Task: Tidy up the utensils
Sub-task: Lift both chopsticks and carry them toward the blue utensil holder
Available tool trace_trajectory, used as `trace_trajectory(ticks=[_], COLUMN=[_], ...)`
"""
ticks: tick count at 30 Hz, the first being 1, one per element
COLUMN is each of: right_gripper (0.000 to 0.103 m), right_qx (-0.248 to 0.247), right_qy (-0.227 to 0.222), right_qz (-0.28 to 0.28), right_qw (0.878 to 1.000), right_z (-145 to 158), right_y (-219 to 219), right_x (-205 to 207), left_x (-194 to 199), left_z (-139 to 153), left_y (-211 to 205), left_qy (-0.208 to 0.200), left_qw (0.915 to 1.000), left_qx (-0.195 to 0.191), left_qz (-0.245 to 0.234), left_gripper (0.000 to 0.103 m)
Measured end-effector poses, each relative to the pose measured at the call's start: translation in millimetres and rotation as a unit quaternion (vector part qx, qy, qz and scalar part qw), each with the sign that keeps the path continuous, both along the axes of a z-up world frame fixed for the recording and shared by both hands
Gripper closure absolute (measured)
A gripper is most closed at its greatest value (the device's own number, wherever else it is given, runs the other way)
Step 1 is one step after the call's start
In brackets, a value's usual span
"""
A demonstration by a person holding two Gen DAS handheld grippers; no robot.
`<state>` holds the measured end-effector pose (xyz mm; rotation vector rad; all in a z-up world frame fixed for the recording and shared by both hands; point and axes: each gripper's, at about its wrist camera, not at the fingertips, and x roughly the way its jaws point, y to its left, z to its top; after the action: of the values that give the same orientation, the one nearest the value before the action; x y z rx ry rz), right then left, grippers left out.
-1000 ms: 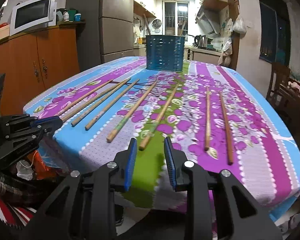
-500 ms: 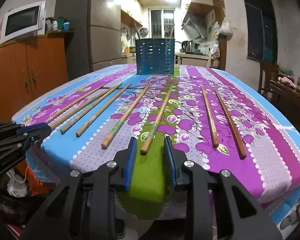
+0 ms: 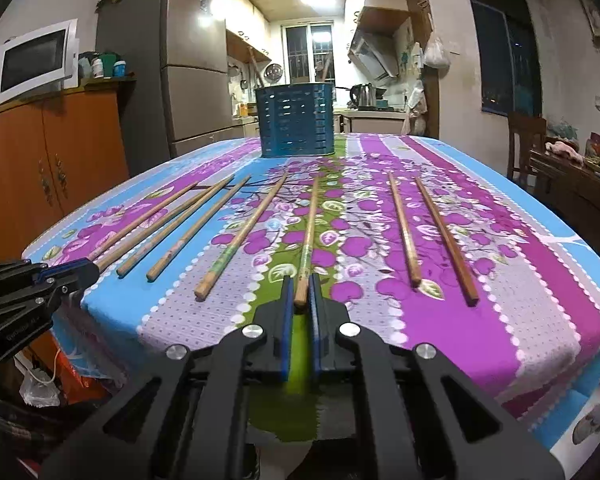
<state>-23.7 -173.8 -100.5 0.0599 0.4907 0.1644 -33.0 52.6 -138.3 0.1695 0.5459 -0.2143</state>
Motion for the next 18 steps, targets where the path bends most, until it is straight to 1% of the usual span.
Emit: trace_trajectory(ticks=[5,9,14,18], right_gripper=[0.098,0.098,0.098,0.098], right_qx=[-0.018,-0.04,-0.057,-0.06], right_qy=[-0.017,-0.044,-0.084,-0.108], right_qz=[-0.003,0.0,0.011,0.019], right_qw=[1.0,0.998,0.995,0.992], right_z=[11.9,31.7,63.6,84.9], right_y=[-3.7,-5.7,-10.2,-14.4], right_x=[-8.3,-14.7,-13.1,-6.2], left_x=[-2.7,-7.3,-12.2,-11.5], left_z=[7.5,17.7,39.5,59.6], left_y=[4.6,7.1,13.8,17.0], left_qy=[-0.01,-0.028,-0.054,-0.07], left_qw=[0.9999,0.9996,0.9984,0.9975], left_qx=[-0.003,0.003,-0.004,-0.001], left_qz=[0.0,-0.003,-0.014,-0.005], left_gripper=[0.095,0.095,0.095,0.095])
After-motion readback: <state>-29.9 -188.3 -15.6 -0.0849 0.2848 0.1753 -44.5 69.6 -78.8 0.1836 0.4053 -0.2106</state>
